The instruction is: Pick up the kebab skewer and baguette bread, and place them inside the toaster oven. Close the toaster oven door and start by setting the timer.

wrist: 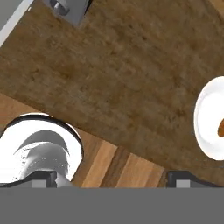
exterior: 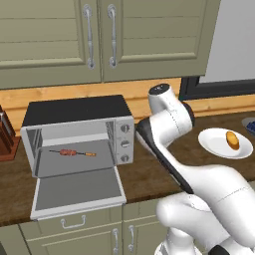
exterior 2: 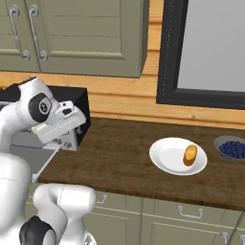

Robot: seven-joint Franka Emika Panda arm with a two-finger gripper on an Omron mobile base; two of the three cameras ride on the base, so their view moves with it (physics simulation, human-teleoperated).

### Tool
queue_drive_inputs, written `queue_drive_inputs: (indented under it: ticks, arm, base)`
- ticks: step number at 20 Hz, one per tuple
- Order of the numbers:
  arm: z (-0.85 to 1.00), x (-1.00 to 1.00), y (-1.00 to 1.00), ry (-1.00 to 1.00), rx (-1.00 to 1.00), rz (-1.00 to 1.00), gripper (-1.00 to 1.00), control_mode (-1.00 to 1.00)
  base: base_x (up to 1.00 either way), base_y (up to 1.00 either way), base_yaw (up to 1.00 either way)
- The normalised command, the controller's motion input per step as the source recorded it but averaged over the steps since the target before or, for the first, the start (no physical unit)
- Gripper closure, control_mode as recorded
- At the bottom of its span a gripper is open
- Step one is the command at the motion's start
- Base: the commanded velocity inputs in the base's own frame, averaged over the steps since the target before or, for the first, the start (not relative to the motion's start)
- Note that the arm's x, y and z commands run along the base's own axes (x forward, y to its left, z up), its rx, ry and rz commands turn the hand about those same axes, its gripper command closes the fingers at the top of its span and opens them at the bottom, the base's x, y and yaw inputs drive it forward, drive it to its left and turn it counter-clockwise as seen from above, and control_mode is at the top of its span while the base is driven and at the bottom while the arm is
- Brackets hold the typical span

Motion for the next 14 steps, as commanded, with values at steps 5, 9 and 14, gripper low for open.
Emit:
queue_drive_inputs:
  ticks: [5,9,14]
  arm:
    - [0.04,-0.05,-1.00,0.09,0.18,-0.42,-1.00,-1.00]
    - [0.06,-0.01,-1.00,0.02,0.16,-0.36,-1.00,-1.00]
    - [0.01,0.00,-1.00,0.00,0.13,-0.32,-1.00,-1.00]
  base:
    - [0.00,0.00,0.00]
    - [0.00,0.00,0.00]
    - [0.00,0.00,0.00]
